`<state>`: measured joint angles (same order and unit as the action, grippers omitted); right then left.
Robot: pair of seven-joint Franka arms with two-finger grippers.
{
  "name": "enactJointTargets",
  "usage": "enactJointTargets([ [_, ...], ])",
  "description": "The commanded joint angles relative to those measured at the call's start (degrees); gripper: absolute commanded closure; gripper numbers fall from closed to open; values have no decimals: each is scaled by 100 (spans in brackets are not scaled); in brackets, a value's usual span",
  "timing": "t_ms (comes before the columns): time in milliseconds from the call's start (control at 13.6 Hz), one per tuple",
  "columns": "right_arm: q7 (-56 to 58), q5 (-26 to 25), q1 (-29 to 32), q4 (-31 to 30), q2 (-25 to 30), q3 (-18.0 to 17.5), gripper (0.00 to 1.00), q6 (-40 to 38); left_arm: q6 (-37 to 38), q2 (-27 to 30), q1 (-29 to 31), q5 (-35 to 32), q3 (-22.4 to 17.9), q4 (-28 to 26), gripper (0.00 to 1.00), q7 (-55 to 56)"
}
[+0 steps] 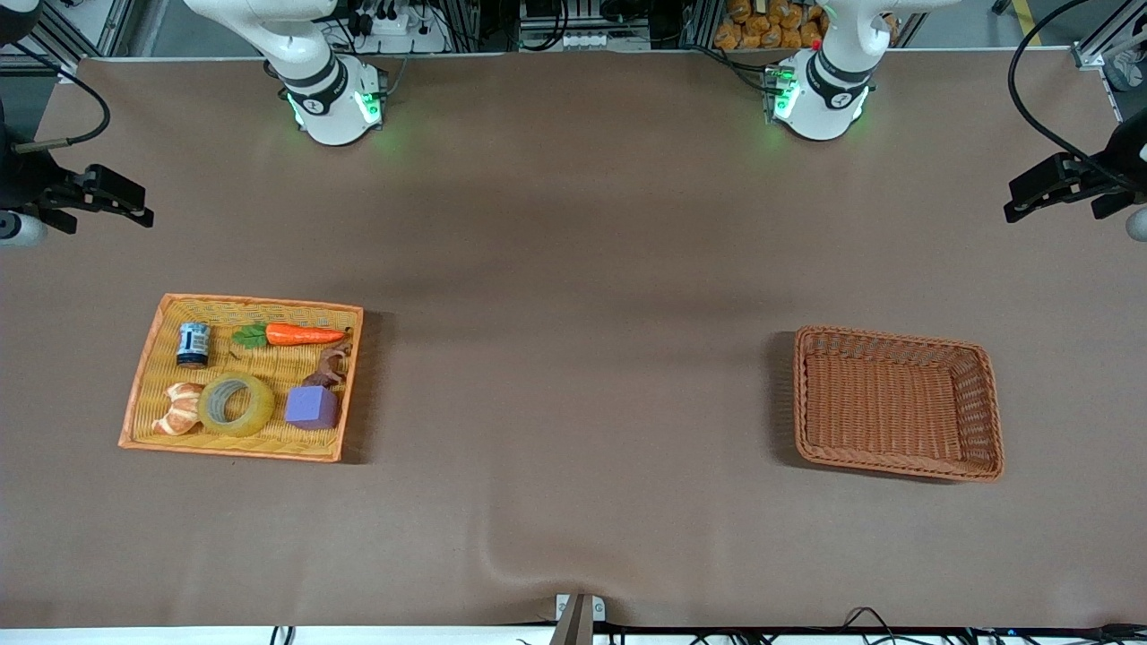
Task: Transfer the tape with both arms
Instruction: 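Lower the right gripper onto the yellow tape roll in the tray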
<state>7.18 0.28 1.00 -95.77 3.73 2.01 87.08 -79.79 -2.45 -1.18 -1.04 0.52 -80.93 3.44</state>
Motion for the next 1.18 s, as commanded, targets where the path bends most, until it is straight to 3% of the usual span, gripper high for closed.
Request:
enactJointTargets([
  [0,73,-54,68,-11,14,-43,0,-24,121,-45,22,-90,44,113,0,-45],
  [220,73,-37,68,-11,-3,-43,0,-15,104,-246,179,-29,10,121,0,-71],
  [441,90,-10,76,-3,-397,-43,0,247,-10,-659,198,-37,53,104,0,-45],
  [1102,1232,7,393,6,-2893,-43,0,2320,-362,-810,92,16,124,139,0,8],
])
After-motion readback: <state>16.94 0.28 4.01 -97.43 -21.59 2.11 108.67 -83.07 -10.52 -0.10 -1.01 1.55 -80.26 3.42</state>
